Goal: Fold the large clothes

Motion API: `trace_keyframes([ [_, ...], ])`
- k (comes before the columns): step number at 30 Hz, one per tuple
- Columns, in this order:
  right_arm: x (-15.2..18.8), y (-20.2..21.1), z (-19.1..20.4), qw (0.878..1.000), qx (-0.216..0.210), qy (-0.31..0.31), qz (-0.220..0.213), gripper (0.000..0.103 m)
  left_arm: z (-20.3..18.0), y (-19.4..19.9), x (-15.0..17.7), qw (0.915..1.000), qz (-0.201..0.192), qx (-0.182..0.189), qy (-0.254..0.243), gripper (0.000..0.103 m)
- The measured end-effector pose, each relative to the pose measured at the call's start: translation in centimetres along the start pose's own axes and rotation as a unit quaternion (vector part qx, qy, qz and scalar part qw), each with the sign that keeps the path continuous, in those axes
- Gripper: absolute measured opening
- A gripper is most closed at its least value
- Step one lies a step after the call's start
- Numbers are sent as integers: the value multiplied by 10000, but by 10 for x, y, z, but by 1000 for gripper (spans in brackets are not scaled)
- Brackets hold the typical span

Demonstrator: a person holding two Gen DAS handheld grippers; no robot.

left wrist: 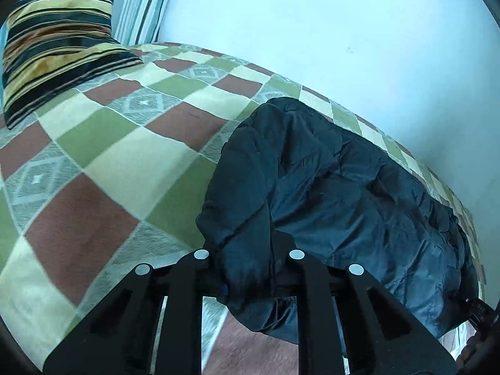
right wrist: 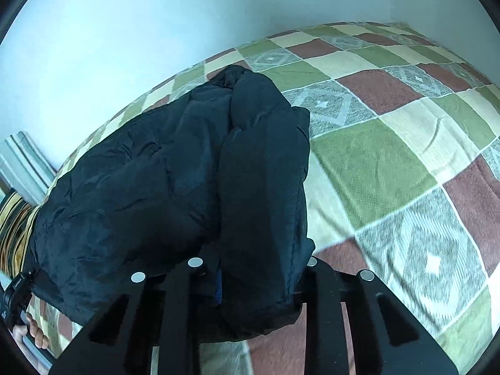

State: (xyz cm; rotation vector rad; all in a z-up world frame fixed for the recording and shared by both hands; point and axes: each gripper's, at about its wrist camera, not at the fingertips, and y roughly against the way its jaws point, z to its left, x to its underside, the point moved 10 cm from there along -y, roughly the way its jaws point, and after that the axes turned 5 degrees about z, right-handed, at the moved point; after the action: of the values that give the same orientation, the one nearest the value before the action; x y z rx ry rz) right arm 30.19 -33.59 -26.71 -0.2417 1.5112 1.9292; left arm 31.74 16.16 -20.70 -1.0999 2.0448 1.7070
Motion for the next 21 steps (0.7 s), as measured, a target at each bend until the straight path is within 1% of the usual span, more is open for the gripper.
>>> trace_keyframes([
  [4,24,15,7,9998,-180,1,103,25,22,26,13,9999,56,10,88,16],
  [6,42,25,12,9995,-260,83,153,25,38,42,24,9999,90,-8,141,16],
  [10,75,44,20,9989,-333,229,228,25,67,68,43,9996,169,-45,235,16],
  [13,98,58,22,9985,-331,356,236,25,83,88,59,9995,214,-126,184,16],
  [17,118,71,20,9985,-315,368,247,25,99,112,78,9994,248,-178,158,16],
  [21,131,76,18,9984,-277,439,245,26,109,116,89,9991,305,-189,227,17],
])
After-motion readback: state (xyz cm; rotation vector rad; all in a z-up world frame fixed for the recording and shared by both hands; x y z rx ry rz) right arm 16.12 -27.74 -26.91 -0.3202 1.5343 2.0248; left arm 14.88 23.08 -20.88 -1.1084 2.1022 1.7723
